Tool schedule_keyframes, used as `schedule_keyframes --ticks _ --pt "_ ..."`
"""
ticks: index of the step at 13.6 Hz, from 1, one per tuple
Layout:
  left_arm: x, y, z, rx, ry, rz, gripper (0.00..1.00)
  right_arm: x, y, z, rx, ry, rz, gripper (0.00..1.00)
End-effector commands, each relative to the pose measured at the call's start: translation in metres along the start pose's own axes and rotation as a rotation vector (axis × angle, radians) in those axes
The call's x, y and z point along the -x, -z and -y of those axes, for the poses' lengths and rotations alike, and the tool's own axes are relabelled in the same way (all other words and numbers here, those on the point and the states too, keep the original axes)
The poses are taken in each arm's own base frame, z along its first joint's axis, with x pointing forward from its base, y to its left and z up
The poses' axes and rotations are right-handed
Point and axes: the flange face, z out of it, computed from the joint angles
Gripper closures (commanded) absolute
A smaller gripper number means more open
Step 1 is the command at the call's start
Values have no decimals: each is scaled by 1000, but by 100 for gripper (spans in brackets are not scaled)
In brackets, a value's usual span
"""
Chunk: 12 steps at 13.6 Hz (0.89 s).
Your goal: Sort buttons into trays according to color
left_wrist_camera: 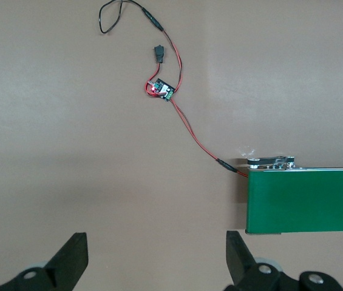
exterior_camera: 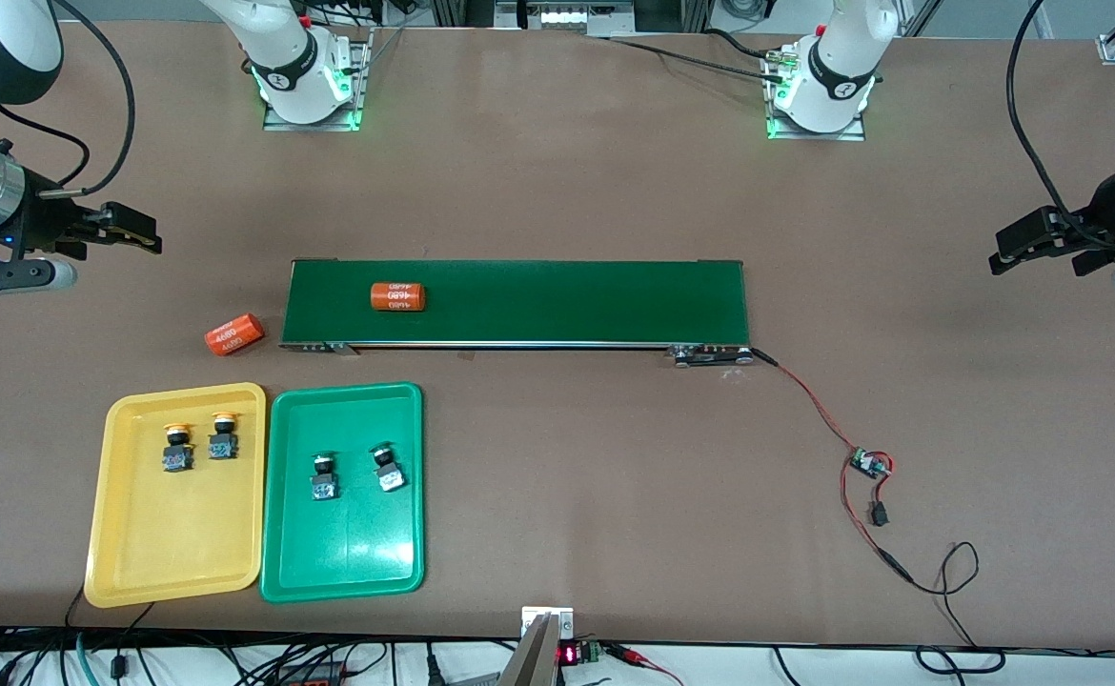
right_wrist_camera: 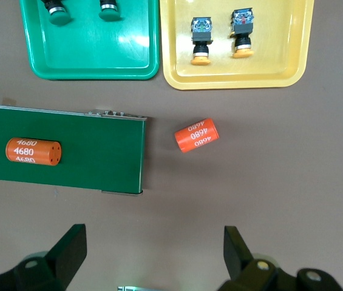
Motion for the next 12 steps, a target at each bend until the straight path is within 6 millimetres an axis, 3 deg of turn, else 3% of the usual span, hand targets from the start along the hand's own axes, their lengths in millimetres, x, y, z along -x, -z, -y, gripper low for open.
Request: schedule_keyframes --ticks 1,6,12 --pt "8 3 5 -18 6 0 0 -2 1 9 -15 2 -15 0" --pt "8 3 4 -18 4 -1 0 -7 -4 32 -10 42 -12 0" --pt "7 3 6 -18 7 -3 0 -7 -4 31 -11 40 -11 0"
